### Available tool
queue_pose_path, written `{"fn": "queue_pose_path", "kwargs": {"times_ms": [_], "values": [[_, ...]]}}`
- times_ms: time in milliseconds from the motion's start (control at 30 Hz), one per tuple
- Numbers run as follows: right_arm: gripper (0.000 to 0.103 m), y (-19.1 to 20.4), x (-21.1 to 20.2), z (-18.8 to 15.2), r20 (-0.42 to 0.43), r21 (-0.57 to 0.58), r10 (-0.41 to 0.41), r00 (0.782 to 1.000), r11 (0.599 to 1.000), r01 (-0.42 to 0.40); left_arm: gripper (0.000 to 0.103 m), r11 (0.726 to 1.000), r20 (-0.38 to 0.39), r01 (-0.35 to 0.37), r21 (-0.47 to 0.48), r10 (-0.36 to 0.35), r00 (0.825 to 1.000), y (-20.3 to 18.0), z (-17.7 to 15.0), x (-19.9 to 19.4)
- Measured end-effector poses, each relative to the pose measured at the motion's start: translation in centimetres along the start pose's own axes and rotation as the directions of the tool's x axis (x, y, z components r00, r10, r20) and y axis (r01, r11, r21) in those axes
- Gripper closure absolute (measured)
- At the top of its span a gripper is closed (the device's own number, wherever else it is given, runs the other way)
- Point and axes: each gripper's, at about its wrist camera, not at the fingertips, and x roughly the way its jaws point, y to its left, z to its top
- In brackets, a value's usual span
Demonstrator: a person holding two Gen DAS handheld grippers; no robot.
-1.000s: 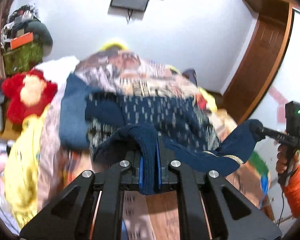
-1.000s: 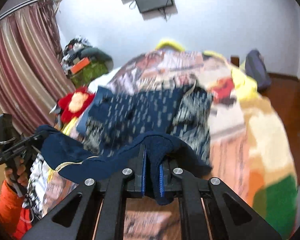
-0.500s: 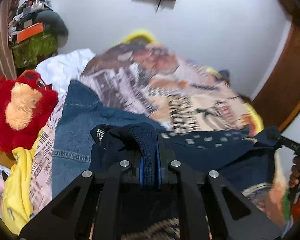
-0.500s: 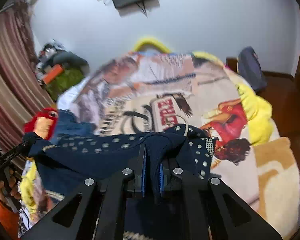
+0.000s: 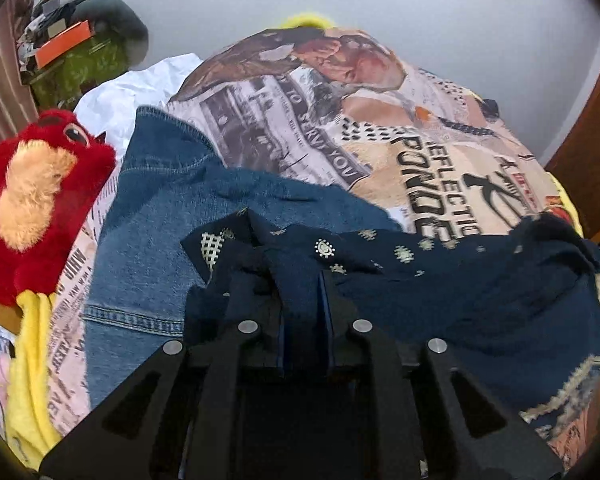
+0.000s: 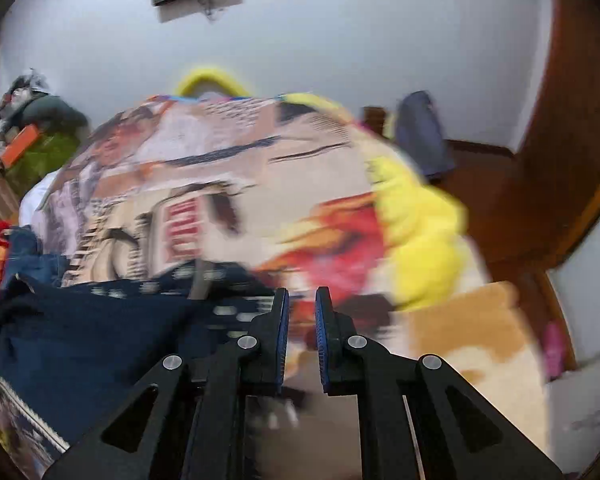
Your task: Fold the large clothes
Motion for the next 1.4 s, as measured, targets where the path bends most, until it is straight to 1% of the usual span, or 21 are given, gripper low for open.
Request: {"fn": "queue_pose_path", "kwargs": {"times_ms": [67, 100, 133, 200, 233, 267, 367, 433, 567, 633, 700, 767, 867, 1000, 1100, 1167, 1233, 1300, 1333, 1367, 1400], "values": [[0.095, -2.1, -1.5, -0.1, -0.013, 0.03, 0.06, 0.998, 0.998, -0.059, 0.08, 1.0, 0.014, 0.002, 0.026, -0.002, 1.0, -0.3, 0.5, -1.7], [0.095, -2.7, -2.4, -0.2, -0.007, 0.04, 0.083, 0.997, 0.996, -0.082, 0.069, 0.999, 0.03, -0.01, 0.04, 0.009, 0.999, -0.5, 0.7, -2.9], [0.095, -3.1, -3.6, -0.5, 0.002, 0.044, 0.112, 0.994, 0.993, -0.112, 0.052, 0.999, 0.054, -0.026, 0.047, 0.023, 0.998, -0.6, 1.0, -4.0], [0.095, -2.9, -5.5, -1.2, 0.005, 0.026, 0.154, 0.988, 0.988, -0.154, 0.033, 0.997, 0.122, -0.051, 0.054, 0.044, 0.992, -0.7, 1.3, -6.8], [0.095, -2.5, -6.3, -1.5, 0.002, 0.009, 0.167, 0.986, 0.986, -0.167, 0.03, 0.996, 0.152, -0.061, 0.057, 0.052, 0.987, -0.7, 1.3, -8.2], [0.095, -2.0, -7.0, -1.9, 0.003, -0.011, 0.174, 0.985, 0.985, -0.174, 0.029, 0.996, 0.164, -0.068, 0.063, 0.056, 0.985, -0.6, 1.3, -9.1], [0.095, 0.6, -9.1, -3.1, 0.01, -0.095, 0.208, 0.978, 0.974, -0.206, 0.025, 0.991, 0.162, -0.083, 0.109, 0.065, 0.985, -1.1, 0.6, -11.1], [0.095, 2.6, -10.0, -4.1, 0.0, -0.144, 0.239, 0.971, 0.961, -0.237, 0.019, 0.985, 0.143, -0.078, 0.153, 0.056, 0.988, -1.8, -0.6, -11.5], [0.095, 6.9, -10.3, -5.9, -0.034, -0.218, 0.296, 0.955, 0.93, -0.296, 0.015, 0.973, 0.083, -0.043, 0.226, 0.025, 0.996, -3.5, -3.6, -10.2], [0.095, 9.0, -9.8, -6.7, -0.062, -0.243, 0.32, 0.946, 0.914, -0.325, 0.015, 0.969, 0.031, -0.016, 0.247, 0.009, 0.999, -4.3, -5.0, -8.4], [0.095, 11.2, -8.6, -7.3, -0.09, -0.259, 0.336, 0.937, 0.901, -0.348, 0.015, 0.966, -0.005, -0.001, 0.26, 0.002, 1.0, -5.1, -5.9, -6.5], [0.095, 12.9, -6.9, -7.6, -0.114, -0.259, 0.343, 0.932, 0.896, -0.361, 0.015, 0.965, -0.016, 0.006, 0.262, -0.002, 1.0, -5.9, -6.0, -4.9], [0.095, 14.8, -4.1, -7.5, -0.155, -0.243, 0.359, 0.92, 0.889, -0.388, 0.015, 0.966, -0.016, 0.005, 0.26, -0.001, 1.0, -6.7, -5.0, -2.9], [0.095, 16.2, -0.7, -6.1, -0.145, -0.205, 0.351, 0.925, 0.904, -0.375, 0.015, 0.972, 0.029, -0.035, 0.233, 0.029, 0.999, -6.0, -2.2, -0.9], [0.095, 16.2, 1.0, -4.4, -0.12, -0.161, 0.36, 0.925, 0.912, -0.376, 0.015, 0.979, 0.043, -0.075, 0.188, 0.068, 0.997, -4.5, 0.0, 0.6], [0.095, 16.3, 1.9, -3.2, -0.119, -0.154, 0.341, 0.932, 0.921, -0.357, 0.015, 0.983, 0.043, -0.093, 0.157, 0.088, 0.995, -3.3, 1.3, 1.3], [0.095, 16.5, 2.1, -2.3, -0.117, -0.164, 0.335, 0.935, 0.922, -0.351, 0.015, 0.985, 0.048, -0.127, 0.12, 0.122, 0.991, -2.1, 2.4, 1.6], [0.095, 16.7, 1.3, -1.7, -0.087, -0.195, 0.314, 0.945, 0.925, -0.326, 0.016, 0.978, 0.059, -0.186, 0.099, 0.181, 0.982, -1.2, 3.2, 1.5], [0.095, 17.0, 0.4, -1.4, -0.053, -0.222, 0.291, 0.955, 0.929, -0.296, 0.016, 0.976, 0.063, -0.198, 0.091, 0.193, 0.979, -0.8, 3.4, 1.1], [0.095, 17.1, -0.4, -1.3, -0.029, -0.238, 0.282, 0.959, 0.93, -0.281, 0.016, 0.978, 0.071, -0.193, 0.079, 0.187, 0.98, -0.4, 3.4, 0.4], [0.095, 17.0, -1.3, -1.2, -0.015, -0.246, 0.293, 0.956, 0.926, -0.287, 0.016, 0.981, 0.081, -0.18, 0.076, 0.173, 0.982, -0.2, 3.3, -0.3]]}}
